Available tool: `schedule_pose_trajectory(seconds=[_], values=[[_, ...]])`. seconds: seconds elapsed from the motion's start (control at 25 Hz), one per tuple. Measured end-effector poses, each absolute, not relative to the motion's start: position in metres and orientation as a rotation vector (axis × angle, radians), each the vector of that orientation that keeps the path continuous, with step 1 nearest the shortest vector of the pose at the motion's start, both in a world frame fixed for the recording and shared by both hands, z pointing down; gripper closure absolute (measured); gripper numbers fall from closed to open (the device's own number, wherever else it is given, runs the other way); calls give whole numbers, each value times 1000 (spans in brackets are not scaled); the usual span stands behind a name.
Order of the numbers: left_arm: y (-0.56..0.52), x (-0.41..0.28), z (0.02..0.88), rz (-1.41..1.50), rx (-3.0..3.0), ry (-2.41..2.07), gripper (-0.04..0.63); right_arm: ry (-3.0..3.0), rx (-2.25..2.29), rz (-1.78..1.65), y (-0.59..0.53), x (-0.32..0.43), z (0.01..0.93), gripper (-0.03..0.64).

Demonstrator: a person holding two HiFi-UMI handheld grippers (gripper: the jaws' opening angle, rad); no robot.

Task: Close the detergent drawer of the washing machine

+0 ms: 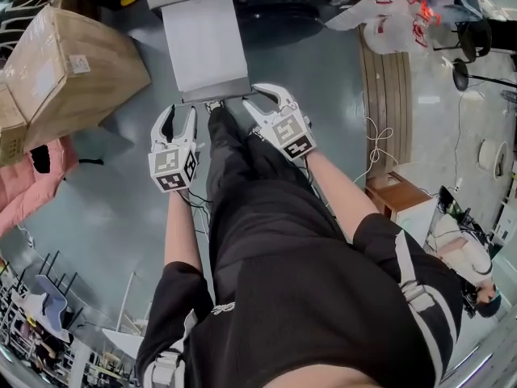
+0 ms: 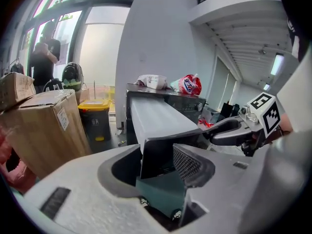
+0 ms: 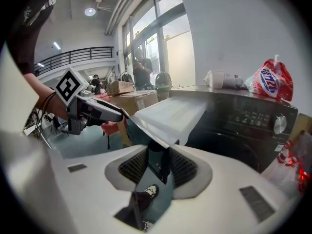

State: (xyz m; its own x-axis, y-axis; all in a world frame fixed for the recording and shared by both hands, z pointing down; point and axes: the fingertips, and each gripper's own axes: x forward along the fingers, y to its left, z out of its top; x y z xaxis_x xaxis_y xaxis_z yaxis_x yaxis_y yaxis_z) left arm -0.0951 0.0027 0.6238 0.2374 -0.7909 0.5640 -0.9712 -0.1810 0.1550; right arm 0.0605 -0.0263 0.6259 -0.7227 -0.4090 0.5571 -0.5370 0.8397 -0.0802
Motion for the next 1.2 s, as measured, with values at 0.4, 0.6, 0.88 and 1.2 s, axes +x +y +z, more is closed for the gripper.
schedule_pose_trajectory(seconds=[0.4, 0.6, 0.88, 1.2], values=[[-1, -93, 621, 507, 2062, -1579, 402, -2479, 737, 337, -28, 60, 624, 482], [0, -94, 618, 509, 2065, -1575, 402, -2481, 742, 335, -26, 59, 620, 482], [-4, -99, 613, 505, 2068, -1585, 402, -2492, 756, 317, -27, 54, 614, 483], [-12, -101, 612, 501, 2059, -1588, 402, -2490, 767, 317, -36, 52, 613, 483]])
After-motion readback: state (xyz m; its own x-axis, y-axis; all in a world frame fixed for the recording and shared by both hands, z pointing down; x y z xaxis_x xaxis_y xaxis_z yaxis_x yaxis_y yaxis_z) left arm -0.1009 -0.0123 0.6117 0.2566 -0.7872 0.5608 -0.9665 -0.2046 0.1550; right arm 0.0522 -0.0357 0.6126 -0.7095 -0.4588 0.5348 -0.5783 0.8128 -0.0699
